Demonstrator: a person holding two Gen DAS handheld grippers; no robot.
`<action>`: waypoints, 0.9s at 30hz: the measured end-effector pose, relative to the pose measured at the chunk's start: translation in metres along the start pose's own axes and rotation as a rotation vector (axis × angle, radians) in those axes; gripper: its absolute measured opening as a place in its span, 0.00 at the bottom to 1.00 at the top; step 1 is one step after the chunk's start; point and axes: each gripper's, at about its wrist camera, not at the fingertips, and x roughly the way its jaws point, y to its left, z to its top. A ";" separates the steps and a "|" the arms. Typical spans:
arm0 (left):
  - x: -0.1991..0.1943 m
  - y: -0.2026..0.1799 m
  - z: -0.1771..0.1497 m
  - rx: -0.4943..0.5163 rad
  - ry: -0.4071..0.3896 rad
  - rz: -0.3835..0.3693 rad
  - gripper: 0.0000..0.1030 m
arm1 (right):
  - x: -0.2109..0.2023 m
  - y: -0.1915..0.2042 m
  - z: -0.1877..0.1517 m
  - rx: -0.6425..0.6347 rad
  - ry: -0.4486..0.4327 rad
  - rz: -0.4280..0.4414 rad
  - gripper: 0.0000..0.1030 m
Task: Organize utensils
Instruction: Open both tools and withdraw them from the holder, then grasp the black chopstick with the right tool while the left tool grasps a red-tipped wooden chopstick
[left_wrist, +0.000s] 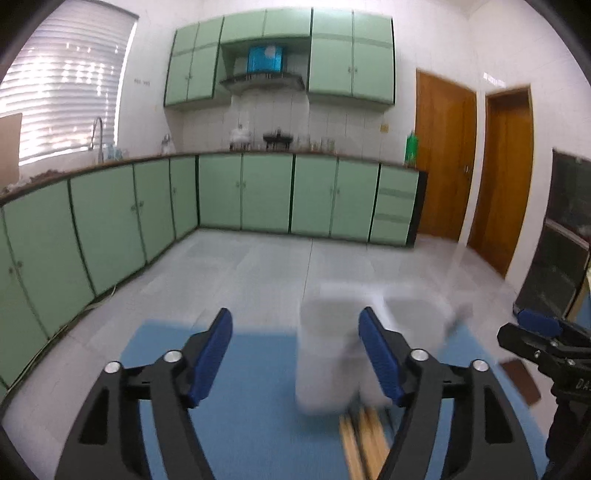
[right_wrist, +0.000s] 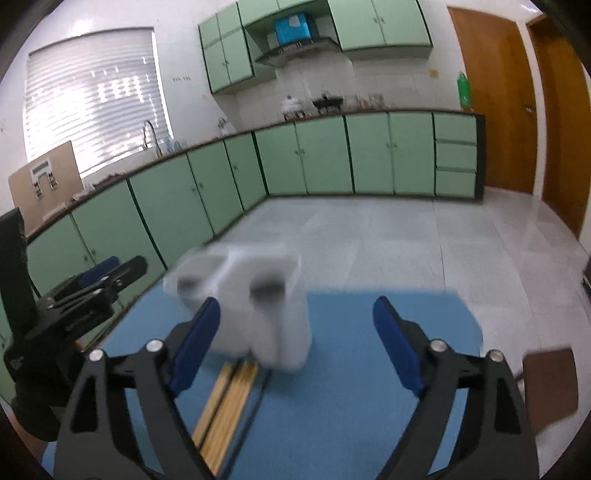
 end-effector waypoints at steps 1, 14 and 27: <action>-0.009 0.000 -0.015 0.005 0.032 0.000 0.73 | -0.004 0.003 -0.012 0.006 0.023 -0.011 0.83; -0.065 -0.004 -0.153 0.056 0.338 0.083 0.82 | -0.040 0.044 -0.166 0.029 0.309 -0.027 0.79; -0.080 -0.005 -0.157 0.048 0.347 0.094 0.87 | -0.048 0.062 -0.173 -0.074 0.351 -0.110 0.72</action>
